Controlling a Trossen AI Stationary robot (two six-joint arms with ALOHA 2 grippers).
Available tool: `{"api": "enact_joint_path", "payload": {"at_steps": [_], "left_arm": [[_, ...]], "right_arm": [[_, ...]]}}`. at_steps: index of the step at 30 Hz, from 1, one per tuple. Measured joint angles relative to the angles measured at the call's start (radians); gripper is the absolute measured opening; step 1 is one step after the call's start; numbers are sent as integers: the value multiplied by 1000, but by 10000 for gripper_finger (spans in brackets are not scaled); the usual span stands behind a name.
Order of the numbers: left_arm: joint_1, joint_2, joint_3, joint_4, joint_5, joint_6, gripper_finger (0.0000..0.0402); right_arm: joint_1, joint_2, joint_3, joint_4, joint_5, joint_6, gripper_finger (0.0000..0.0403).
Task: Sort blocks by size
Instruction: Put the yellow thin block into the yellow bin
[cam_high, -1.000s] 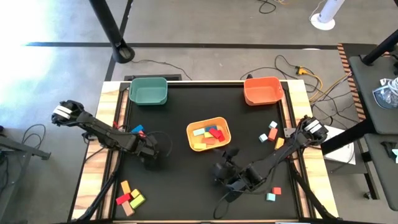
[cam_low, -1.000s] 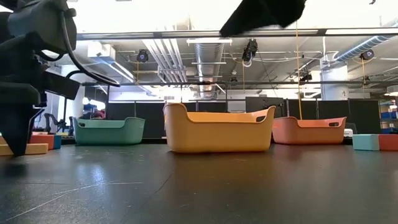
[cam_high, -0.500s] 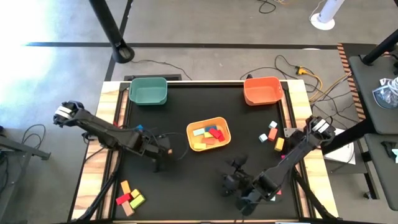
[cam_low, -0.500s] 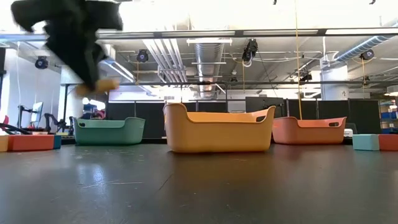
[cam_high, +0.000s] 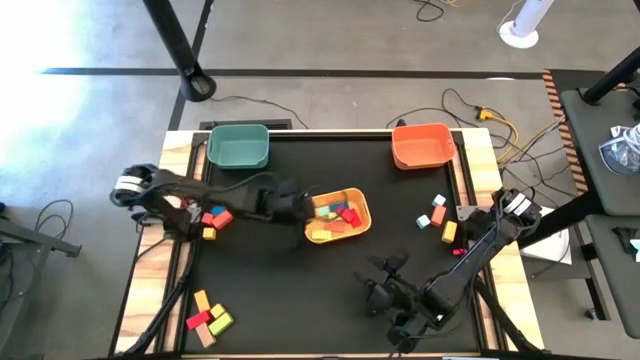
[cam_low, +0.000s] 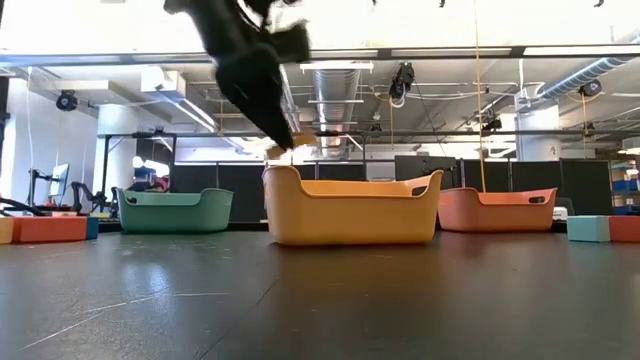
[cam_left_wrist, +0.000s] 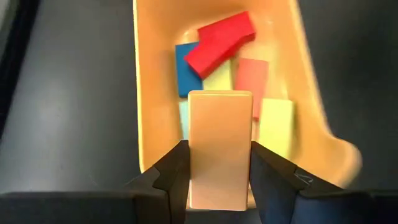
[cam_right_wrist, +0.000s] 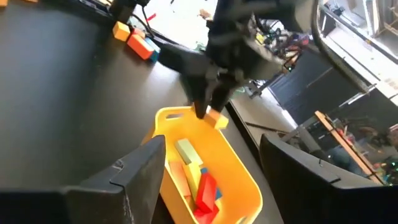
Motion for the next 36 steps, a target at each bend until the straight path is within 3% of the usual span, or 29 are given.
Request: {"api": "enact_joint_path", "payload": {"at_steps": [5, 16, 25, 36], "left_arm": [[71, 141, 106, -3, 131, 65, 124], [90, 352, 265, -93, 167, 88, 124], [93, 387, 261, -89, 165, 72, 137], [87, 368, 272, -101, 140, 69, 217]], "right_arm": [[23, -21, 0, -91, -2, 105, 259], [106, -58, 0, -261, -5, 336, 263], [109, -57, -3, -274, -10, 385, 256], [109, -57, -3, -272, -8, 384, 282]]}}
